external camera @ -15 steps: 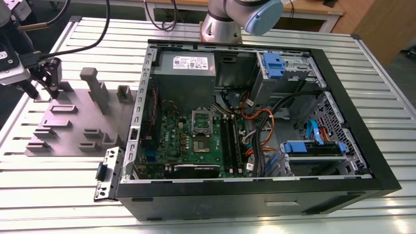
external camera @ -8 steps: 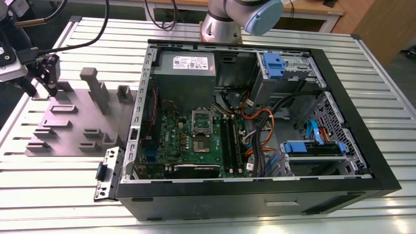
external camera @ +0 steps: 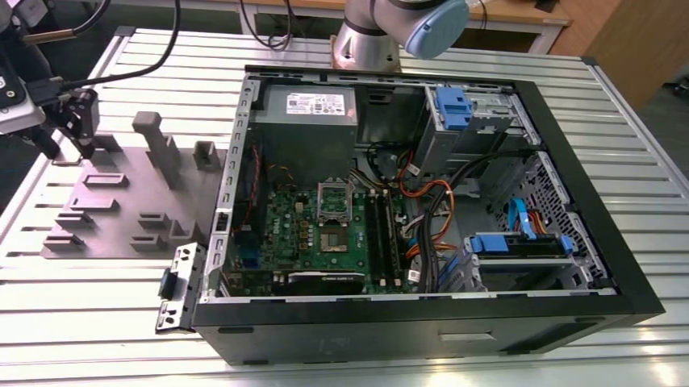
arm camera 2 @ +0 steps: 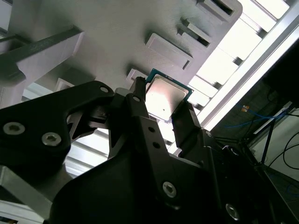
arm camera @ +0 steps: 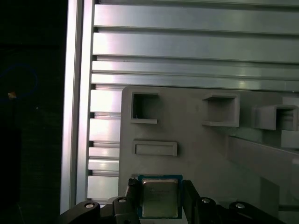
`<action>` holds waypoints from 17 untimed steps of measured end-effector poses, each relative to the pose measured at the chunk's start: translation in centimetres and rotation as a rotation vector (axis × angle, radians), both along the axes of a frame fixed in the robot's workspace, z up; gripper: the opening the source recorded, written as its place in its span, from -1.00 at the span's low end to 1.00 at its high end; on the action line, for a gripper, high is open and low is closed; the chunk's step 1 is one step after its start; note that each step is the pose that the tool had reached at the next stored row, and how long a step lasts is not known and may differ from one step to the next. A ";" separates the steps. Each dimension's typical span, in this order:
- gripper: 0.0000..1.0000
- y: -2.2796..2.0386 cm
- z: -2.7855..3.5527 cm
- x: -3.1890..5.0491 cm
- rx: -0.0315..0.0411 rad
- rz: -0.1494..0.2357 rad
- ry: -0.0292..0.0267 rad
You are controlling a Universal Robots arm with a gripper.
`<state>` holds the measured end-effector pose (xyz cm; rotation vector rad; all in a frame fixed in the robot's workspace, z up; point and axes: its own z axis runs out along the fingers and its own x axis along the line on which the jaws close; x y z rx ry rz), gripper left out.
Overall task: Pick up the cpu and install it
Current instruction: 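Pick up the cpu and move it towards the insertion slot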
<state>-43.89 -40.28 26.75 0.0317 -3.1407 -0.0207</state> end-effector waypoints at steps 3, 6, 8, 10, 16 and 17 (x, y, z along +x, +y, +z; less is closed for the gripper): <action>-0.06 0.00 0.07 0.00 0.0000 0.000 0.0000; -0.06 0.00 0.14 0.00 -0.0001 0.000 0.0000; -0.06 0.00 0.17 0.00 0.0000 0.000 -0.0001; -0.06 0.00 0.19 0.00 0.0000 0.000 0.0000; -0.06 0.00 0.31 0.00 0.0000 0.000 0.0000; -0.06 0.00 0.32 0.00 0.0000 0.000 0.0000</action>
